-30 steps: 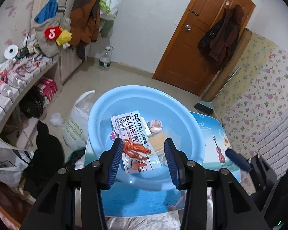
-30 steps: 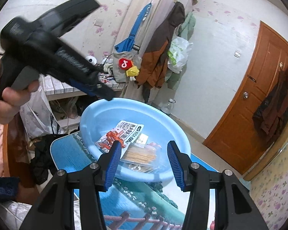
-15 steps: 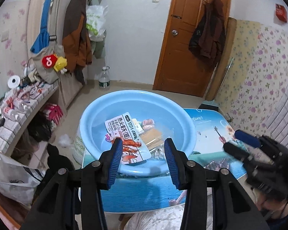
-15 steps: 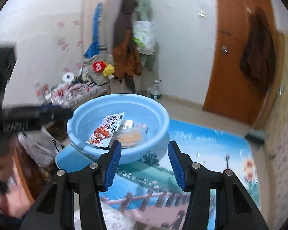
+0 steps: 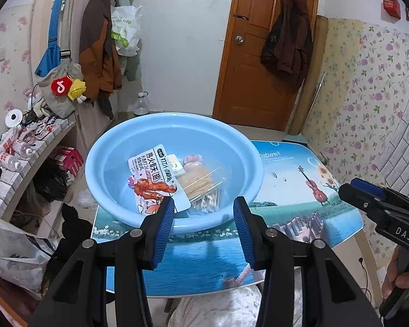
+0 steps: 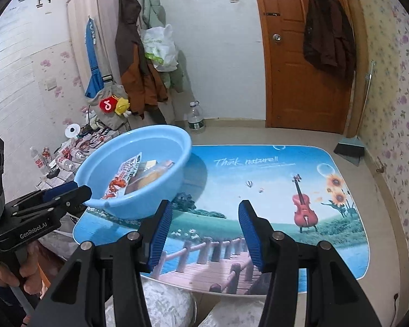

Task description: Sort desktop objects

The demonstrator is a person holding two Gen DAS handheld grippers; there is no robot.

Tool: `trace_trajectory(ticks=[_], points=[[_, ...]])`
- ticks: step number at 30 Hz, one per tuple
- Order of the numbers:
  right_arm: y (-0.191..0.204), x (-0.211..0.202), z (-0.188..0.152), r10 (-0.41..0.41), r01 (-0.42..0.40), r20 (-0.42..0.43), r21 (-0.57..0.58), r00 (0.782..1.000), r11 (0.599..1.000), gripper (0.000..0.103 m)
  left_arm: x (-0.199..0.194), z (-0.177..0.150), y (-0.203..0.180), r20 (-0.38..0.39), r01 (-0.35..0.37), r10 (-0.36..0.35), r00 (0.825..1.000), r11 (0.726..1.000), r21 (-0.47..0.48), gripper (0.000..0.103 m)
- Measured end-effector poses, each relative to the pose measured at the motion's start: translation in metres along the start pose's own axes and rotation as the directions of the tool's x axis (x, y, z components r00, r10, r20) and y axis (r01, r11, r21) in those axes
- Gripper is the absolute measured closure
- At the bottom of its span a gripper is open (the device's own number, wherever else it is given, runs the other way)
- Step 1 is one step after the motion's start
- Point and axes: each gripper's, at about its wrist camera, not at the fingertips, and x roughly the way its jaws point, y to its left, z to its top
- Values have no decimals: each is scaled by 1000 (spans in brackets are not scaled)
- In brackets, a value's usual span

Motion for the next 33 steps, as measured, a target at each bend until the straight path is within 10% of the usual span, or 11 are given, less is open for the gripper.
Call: trace_trajectory(ticks=[9, 14, 33], points=[[-2, 5, 1, -7, 7, -8, -1, 1000, 1000, 51, -3, -1, -4, 25, -17, 16, 1000, 1000, 11, 46], [-1, 8, 0, -3, 3, -16, 1, 1000, 1000, 51, -12, -2, -6, 86, -55, 52, 995, 998, 43, 5], [-22, 13, -16, -62, 64, -45, 44, 997, 997, 19, -4, -5, -7, 42, -72, 71, 997, 997, 23, 0]])
